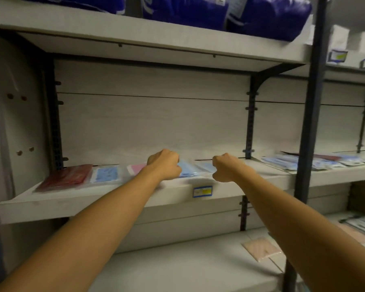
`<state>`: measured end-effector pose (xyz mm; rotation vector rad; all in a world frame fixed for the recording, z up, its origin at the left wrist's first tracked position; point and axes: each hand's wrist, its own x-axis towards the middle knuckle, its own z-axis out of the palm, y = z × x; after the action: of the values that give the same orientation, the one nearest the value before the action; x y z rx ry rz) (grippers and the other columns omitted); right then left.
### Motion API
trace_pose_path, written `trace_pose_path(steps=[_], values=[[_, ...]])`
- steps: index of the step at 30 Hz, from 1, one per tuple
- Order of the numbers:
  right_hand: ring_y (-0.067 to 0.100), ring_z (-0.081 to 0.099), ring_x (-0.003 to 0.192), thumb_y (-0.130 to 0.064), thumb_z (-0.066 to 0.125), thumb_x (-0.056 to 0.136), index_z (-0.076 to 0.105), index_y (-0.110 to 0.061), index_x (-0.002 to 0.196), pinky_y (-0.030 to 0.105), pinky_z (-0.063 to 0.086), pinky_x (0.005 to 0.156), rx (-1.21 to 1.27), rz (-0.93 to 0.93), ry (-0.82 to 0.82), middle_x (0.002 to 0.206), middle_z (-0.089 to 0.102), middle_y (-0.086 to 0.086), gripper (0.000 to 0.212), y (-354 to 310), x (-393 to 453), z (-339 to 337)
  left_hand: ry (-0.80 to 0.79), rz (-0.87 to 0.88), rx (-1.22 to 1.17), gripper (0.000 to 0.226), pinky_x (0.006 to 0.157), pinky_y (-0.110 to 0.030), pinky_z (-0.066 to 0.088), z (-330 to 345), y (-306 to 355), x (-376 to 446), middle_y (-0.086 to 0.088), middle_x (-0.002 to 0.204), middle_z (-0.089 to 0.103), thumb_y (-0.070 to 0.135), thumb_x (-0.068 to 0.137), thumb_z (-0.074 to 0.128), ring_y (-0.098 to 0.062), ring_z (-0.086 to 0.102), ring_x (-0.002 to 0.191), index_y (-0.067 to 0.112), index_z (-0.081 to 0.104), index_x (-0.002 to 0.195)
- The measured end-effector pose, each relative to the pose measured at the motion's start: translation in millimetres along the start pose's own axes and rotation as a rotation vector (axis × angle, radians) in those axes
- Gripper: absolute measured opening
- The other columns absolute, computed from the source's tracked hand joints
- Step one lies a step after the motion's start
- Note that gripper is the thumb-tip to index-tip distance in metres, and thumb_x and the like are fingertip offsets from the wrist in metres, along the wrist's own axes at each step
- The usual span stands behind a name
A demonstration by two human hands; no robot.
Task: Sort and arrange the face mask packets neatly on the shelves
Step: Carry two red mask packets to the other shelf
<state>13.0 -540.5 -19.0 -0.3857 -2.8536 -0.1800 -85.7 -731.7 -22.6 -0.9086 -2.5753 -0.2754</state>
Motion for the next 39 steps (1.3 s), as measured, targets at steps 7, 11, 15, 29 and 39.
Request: trace_pose_path(steps=[7,11,15,29,39], values=[[0.026,0.062,0.088,-0.023,0.060,0.094,0.058,-0.010,0.121,0.038,0.058,0.084,-0.026,0.047,-0.014,0.104,0.060,0.009,0.030,87,-36,3,-0.001,0.099,-0.013,0.035,0.083,-0.033,0.052,14,103,8,-0.003,0.125,0.063,0.026,0.092,0.055,-0.028,0.062,0.107,0.022,0.064,0.125],[0.027,0.060,0.094,-0.021,0.060,0.095,0.058,-0.009,0.126,0.034,0.054,0.084,0.014,0.052,-0.035,0.115,0.061,0.013,0.034,139,-63,8,-0.033,0.142,-0.066,0.033,0.084,-0.036,0.054,31,155,8,-0.002,0.124,0.063,0.030,0.092,0.055,-0.026,0.062,0.104,0.023,0.064,0.123],[0.029,0.063,0.098,-0.024,0.063,0.092,0.059,-0.009,0.124,0.043,0.057,0.091,0.011,0.098,-0.077,0.115,0.062,0.012,0.036,187,-86,17,-0.068,0.182,-0.072,0.033,0.083,-0.039,0.056,52,201,10,0.000,0.118,0.064,0.030,0.092,0.055,-0.024,0.062,0.099,0.022,0.064,0.123],[0.022,0.061,0.091,-0.025,0.066,0.095,0.060,-0.012,0.117,0.028,0.051,0.078,-0.018,0.275,-0.084,0.105,0.063,0.007,0.026,323,-121,36,-0.031,0.371,-0.135,0.021,0.074,-0.036,0.055,69,352,48,0.000,0.097,0.066,0.027,0.090,0.056,-0.020,0.061,0.084,0.020,0.068,0.106],[0.021,0.061,0.093,-0.024,0.065,0.093,0.060,-0.013,0.118,0.033,0.056,0.087,-0.029,0.359,-0.098,0.103,0.060,0.005,0.028,390,-111,45,-0.036,0.463,-0.154,0.027,0.080,-0.040,0.056,88,412,90,-0.005,0.106,0.066,0.025,0.092,0.053,-0.025,0.062,0.092,0.019,0.065,0.116]])
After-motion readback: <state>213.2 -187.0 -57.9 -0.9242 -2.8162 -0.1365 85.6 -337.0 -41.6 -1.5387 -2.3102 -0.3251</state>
